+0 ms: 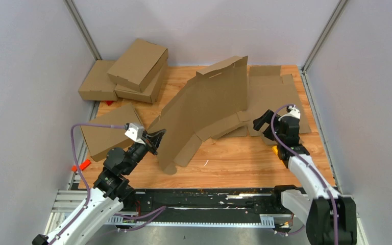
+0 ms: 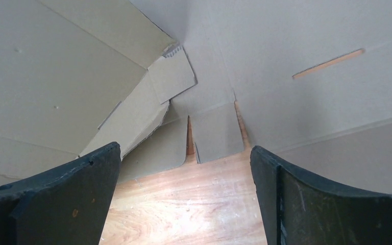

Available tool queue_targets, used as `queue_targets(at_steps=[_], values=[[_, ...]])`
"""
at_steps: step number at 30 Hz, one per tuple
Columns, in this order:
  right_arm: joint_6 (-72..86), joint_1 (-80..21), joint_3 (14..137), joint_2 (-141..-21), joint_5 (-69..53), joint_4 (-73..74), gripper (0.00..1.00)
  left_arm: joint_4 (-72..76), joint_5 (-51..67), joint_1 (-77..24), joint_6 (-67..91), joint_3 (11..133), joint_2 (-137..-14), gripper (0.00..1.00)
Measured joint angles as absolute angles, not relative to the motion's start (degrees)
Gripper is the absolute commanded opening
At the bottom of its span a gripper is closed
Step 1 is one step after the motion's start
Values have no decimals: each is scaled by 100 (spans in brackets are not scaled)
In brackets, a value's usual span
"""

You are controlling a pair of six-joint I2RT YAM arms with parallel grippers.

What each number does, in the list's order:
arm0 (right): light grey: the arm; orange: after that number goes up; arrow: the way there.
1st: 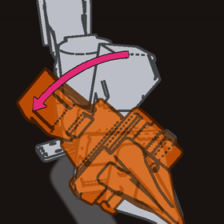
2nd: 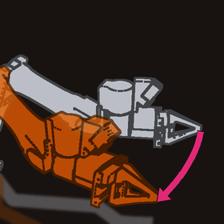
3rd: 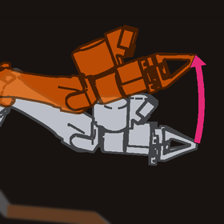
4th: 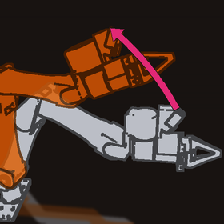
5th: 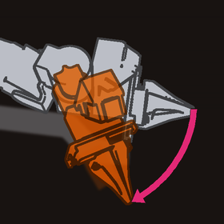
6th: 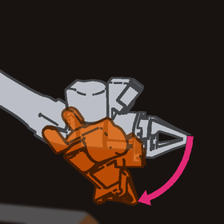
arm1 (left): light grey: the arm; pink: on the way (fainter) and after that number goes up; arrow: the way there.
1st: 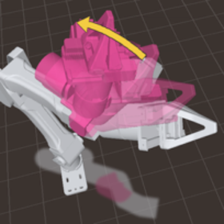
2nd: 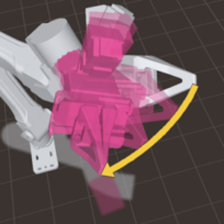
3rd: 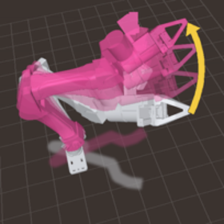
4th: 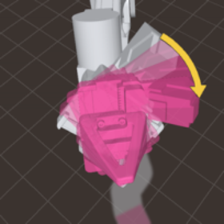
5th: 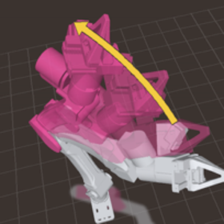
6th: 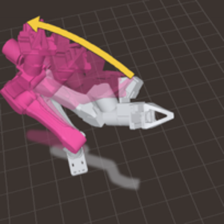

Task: Fold the paper box

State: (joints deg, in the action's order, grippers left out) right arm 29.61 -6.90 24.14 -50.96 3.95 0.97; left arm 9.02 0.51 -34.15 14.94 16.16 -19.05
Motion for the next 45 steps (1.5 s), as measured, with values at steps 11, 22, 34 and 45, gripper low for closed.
queue_targets(at_steps=[11,22,34,45], values=[[2801,-110,3551,-7752,-2036,-1186,94,659,438,-3415,1509,1614,-1369,0],[2574,-21,4012,-9721,-3328,-4270,100,360,224,-3415,1551,1616,-1214,0],[3197,397,5795,-11192,-4650,-6062,100,578,248,-3415,1549,1616,-1487,0],[3389,67,5487,-11054,-5164,-6410,19,657,-54,-3415,1518,1656,-1798,0]])
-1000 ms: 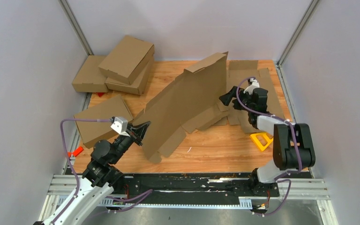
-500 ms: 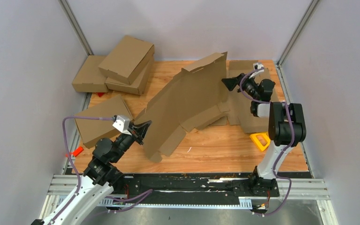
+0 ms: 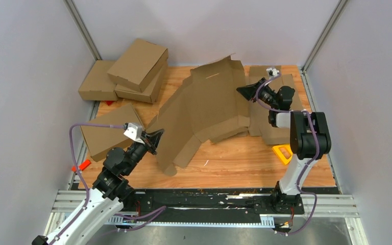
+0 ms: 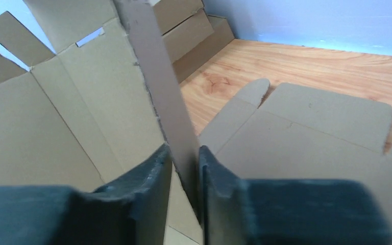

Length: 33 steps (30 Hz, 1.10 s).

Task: Fold the paper box

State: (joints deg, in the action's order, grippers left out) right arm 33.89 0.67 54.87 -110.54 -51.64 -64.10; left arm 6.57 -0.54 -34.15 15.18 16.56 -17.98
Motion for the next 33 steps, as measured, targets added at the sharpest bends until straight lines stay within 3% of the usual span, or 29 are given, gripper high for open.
queue_targets(at_steps=[3,10,19,25,28,33], values=[[3212,60,5186,-10527,-5046,-6086,1,639,-217,-3415,1518,1723,-1857,0],[2099,-913,4958,-8694,-4123,-4372,0,760,-773,-3413,1498,2204,-2359,0],[1990,-1911,3531,-6027,-1380,-2434,1,786,-646,-3411,1507,2423,-2733,0],[2067,-2383,2307,-5127,211,-1977,24,1083,-45,-3409,1505,2268,-2829,0],[2180,-2471,2241,-5103,362,-1472,40,1361,320,-3411,1494,2091,-2775,0],[2226,-2530,2241,-5229,338,-1044,58,1509,808,-3411,1459,1900,-2547,0]])
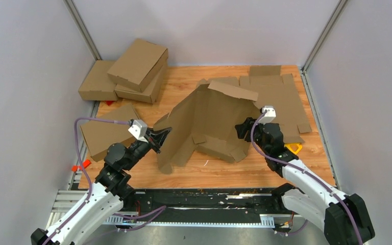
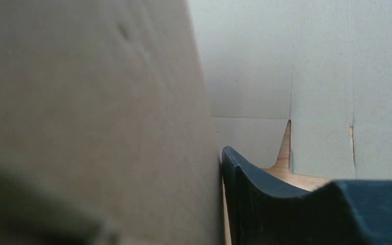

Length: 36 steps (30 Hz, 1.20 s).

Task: Fold the paper box

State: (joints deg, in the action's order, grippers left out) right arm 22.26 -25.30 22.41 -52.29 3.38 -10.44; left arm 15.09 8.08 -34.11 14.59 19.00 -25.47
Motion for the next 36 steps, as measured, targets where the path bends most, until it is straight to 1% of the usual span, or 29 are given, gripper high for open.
queue_targets(at_steps=[4,5,8,13,14,15,16,19,23,25,26,27,28,30,31,32,36], values=[[2226,-2532,2290,-5441,329,-963,79,1531,1015,-3411,1400,1885,-2512,0],[2233,-2532,2333,-5485,314,-934,82,1535,1048,-3411,1396,1885,-2512,0],[2244,-2532,2373,-5537,209,-902,88,1557,1118,-3411,1393,1883,-2517,0],[2241,-2532,2370,-5531,99,-849,90,1568,1175,-3411,1369,1881,-2528,0],[2244,-2532,2366,-5531,97,-840,93,1568,1177,-3411,1361,1881,-2530,0],[2244,-2532,2355,-5524,84,-843,99,1568,1177,-3411,1354,1881,-2532,0],[2250,-2532,2335,-5507,69,-847,100,1566,1177,-3411,1350,1881,-2532,0],[2276,-2532,2235,-5402,34,-840,100,1562,1168,-3411,1328,1881,-2530,0],[2290,-2539,2040,-4958,38,-696,87,1525,1044,-3411,1286,1883,-2526,0],[2290,-2550,1885,-4541,38,-504,76,1483,893,-3411,1253,1883,-2515,0],[2290,-2550,1800,-4316,40,-447,72,1466,849,-3411,1243,1883,-2504,0],[2272,-2550,1730,-4139,47,-390,72,1444,814,-3411,1238,1883,-2480,0],[2263,-2554,1636,-3918,51,-353,75,1415,784,-3411,1236,1883,-2449,0],[2255,-2561,1503,-3577,21,-325,89,1356,762,-3413,1223,1883,-2394,0],[2244,-2561,1463,-3461,-10,-318,93,1334,755,-3413,1221,1883,-2375,0],[2233,-2561,1435,-3376,-38,-325,94,1306,744,-3415,1221,1883,-2357,0],[2239,-2561,1352,-3264,-163,-333,95,1284,716,-3415,1210,1883,-2351,0]])
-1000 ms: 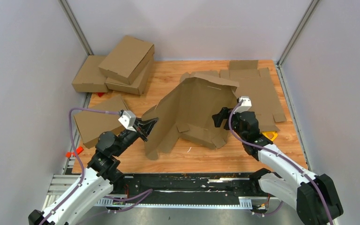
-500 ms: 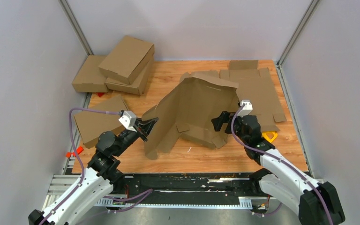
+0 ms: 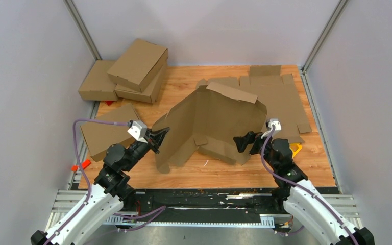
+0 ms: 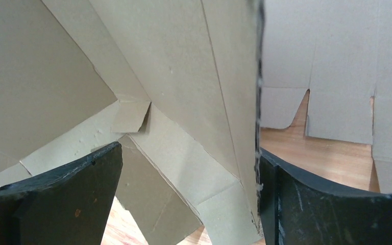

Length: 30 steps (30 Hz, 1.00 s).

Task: Fold the paper box

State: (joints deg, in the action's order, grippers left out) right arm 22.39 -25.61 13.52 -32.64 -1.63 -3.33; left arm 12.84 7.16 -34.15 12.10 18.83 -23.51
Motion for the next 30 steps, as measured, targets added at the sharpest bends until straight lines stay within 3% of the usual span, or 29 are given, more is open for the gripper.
queue_targets(at_steps=[9,22,30], values=[[2449,-2565,867,-2930,-316,-541,86,1013,305,-3415,1170,1883,-2165,0],[2493,-2692,1031,-4810,-596,-655,99,923,180,-3415,1135,1885,-2128,0],[2333,-4077,1564,-5299,462,-344,100,926,91,-3413,1092,1931,-2217,0]])
